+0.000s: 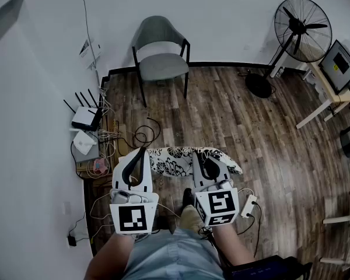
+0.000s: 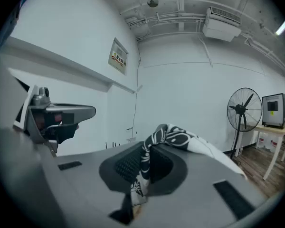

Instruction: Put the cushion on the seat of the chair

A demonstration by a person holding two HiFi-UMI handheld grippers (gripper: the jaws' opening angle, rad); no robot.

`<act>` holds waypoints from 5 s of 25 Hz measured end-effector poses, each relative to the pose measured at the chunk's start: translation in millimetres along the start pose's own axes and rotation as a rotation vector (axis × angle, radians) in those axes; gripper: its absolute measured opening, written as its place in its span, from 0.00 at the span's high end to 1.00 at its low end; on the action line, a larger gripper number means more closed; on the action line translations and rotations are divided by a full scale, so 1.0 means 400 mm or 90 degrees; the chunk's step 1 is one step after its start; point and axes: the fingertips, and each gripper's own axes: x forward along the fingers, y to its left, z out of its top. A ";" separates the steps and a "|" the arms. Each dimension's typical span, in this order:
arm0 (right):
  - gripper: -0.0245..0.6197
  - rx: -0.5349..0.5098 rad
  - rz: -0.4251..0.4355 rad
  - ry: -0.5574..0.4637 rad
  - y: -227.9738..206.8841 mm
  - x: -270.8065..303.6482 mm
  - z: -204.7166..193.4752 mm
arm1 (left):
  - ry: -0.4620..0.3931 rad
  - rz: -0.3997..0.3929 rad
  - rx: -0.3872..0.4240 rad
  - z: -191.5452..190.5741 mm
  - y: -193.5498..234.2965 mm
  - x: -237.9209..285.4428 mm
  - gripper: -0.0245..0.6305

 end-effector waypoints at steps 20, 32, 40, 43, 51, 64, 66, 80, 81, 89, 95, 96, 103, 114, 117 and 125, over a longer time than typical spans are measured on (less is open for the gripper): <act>0.94 0.037 -0.002 0.034 -0.223 0.173 -0.050 | 0.047 0.010 0.010 -0.055 -0.024 0.269 0.95; 0.94 0.038 0.061 0.028 -0.472 0.362 0.034 | 0.025 0.064 0.021 0.032 -0.085 0.544 0.95; 0.94 0.039 0.064 0.039 -0.525 0.482 0.045 | 0.040 0.076 -0.013 -0.001 -0.039 0.655 0.95; 0.94 0.041 0.063 0.052 -0.533 0.553 0.030 | 0.051 0.082 -0.022 -0.037 0.011 0.709 0.95; 0.94 0.039 0.057 0.084 -0.550 0.828 0.006 | 0.069 0.070 -0.032 -0.128 0.177 0.935 0.95; 0.94 0.013 0.039 0.047 -0.586 1.239 0.176 | 0.041 0.048 -0.033 -0.104 0.434 1.251 0.95; 0.94 0.013 0.035 0.035 -0.598 1.277 0.205 | 0.037 0.046 -0.036 -0.100 0.455 1.283 0.95; 0.94 0.034 0.066 0.060 -0.771 1.559 0.190 | 0.095 0.063 -0.036 -0.182 0.489 1.623 0.95; 0.94 0.037 0.076 0.064 -0.784 1.591 0.188 | 0.100 0.067 -0.036 -0.190 0.494 1.658 0.95; 0.94 0.034 0.168 0.060 -0.888 1.844 0.260 | 0.109 0.133 -0.024 -0.173 0.549 1.916 0.95; 0.94 0.014 0.200 0.027 -0.939 1.972 0.355 | 0.081 0.186 -0.003 -0.129 0.620 2.004 0.95; 0.94 0.010 0.203 0.023 -0.940 1.989 0.366 | 0.080 0.195 -0.006 -0.127 0.633 2.012 0.95; 0.94 0.001 0.215 0.043 -0.935 2.097 0.361 | 0.098 0.221 -0.038 -0.170 0.714 2.076 0.95; 0.94 0.015 0.218 0.117 -0.851 2.355 0.274 | 0.145 0.200 -0.075 -0.305 0.893 2.211 0.95; 0.94 0.018 0.230 0.135 -0.804 2.464 0.263 | 0.147 0.205 -0.076 -0.317 0.979 2.255 0.95; 0.94 0.071 0.243 0.016 -0.733 2.694 0.460 | 0.139 0.239 -0.068 -0.306 1.190 2.330 0.95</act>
